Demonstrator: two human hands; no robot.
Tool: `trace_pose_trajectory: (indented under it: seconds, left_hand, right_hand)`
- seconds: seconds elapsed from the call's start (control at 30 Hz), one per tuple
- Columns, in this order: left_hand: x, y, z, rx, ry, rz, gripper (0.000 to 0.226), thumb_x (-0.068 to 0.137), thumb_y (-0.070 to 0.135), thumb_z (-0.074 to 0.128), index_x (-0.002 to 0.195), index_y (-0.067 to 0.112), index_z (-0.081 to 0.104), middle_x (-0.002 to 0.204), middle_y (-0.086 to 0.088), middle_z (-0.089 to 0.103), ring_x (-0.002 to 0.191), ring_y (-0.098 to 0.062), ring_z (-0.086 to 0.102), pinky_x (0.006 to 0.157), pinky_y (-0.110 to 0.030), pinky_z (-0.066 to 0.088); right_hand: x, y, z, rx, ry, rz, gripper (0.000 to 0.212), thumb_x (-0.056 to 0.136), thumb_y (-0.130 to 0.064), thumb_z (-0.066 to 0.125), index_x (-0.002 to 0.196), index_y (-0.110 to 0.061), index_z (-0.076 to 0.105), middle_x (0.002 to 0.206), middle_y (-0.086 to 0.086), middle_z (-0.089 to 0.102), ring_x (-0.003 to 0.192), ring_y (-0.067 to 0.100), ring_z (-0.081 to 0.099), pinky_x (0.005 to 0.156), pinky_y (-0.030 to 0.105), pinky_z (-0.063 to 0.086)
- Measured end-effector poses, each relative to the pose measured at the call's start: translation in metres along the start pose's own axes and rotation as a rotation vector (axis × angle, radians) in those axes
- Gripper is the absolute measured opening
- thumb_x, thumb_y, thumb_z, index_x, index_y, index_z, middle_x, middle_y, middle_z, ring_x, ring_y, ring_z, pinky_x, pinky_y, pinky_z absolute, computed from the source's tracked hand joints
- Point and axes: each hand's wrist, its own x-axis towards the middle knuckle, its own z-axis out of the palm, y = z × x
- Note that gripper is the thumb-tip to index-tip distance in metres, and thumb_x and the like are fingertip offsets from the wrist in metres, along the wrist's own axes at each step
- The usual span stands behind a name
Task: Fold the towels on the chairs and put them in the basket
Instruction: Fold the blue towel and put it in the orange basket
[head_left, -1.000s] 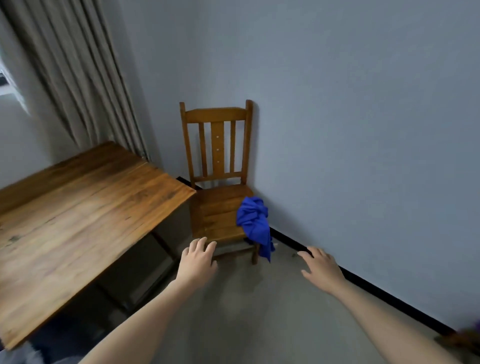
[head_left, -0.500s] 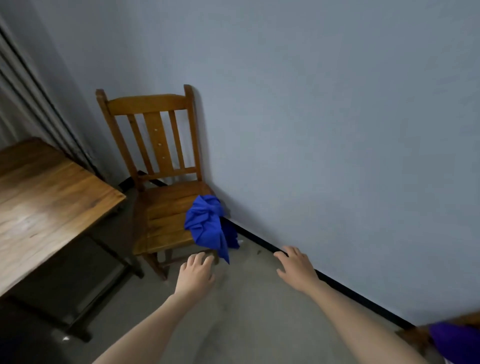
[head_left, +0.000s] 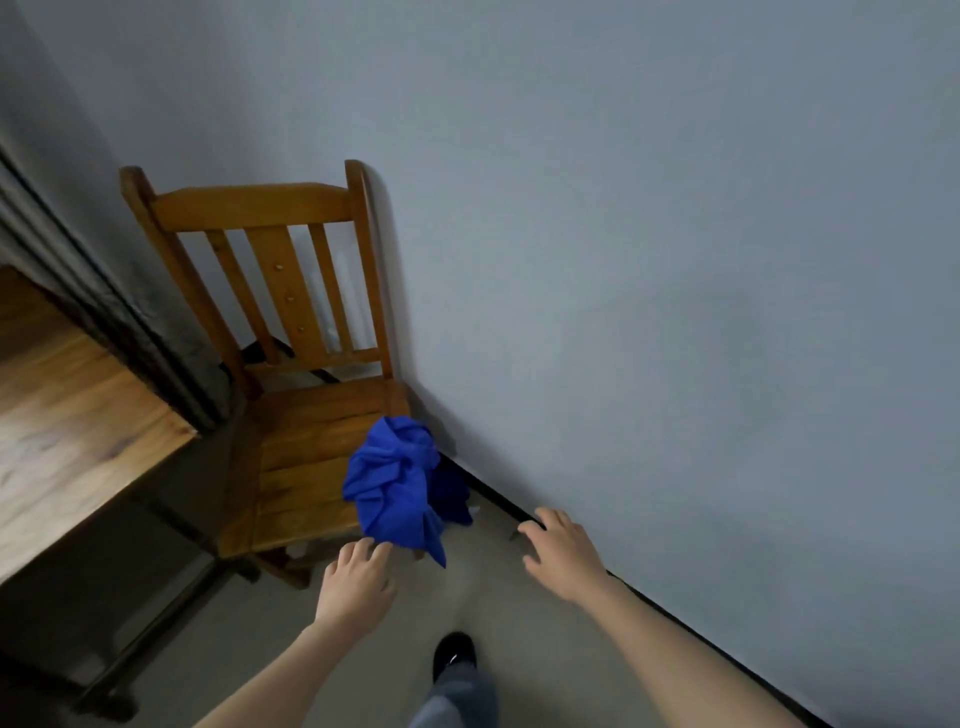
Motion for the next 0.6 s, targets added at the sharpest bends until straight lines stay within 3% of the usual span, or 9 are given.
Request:
trace_pose_trajectory:
  seconds: [0.4,0.6]
  left_hand:
    - [0.112,0.076,0.009,-0.102,-0.099,-0.033,0.04,0.091,0.028,0.039,0.13,0.02,0.041,0.14,0.001,0.037,0.129,-0.019,0.032,0.101,-0.029,0.03]
    - [0.198,0.095,0.09,-0.15,-0.106,-0.096,0.038,0.093,0.024,0.038,0.129,0.015,0.044,0.138,-0.001,0.039,0.124,-0.021,0.035,0.098,-0.03,0.033]
  right_hand:
    - [0.116,0.055,0.008,0.007,-0.109,-0.037,0.043,0.094,-0.029,0.044,0.135,-0.018,0.042,0.14,0.005,0.039,0.129,0.023,0.034,0.101,0.035,0.032]
    - [0.214,0.091,0.095,0.007,-0.123,-0.111,0.037,0.095,-0.026,0.043,0.131,-0.016,0.045,0.136,0.004,0.044,0.126,0.024,0.038,0.1,0.034,0.035]
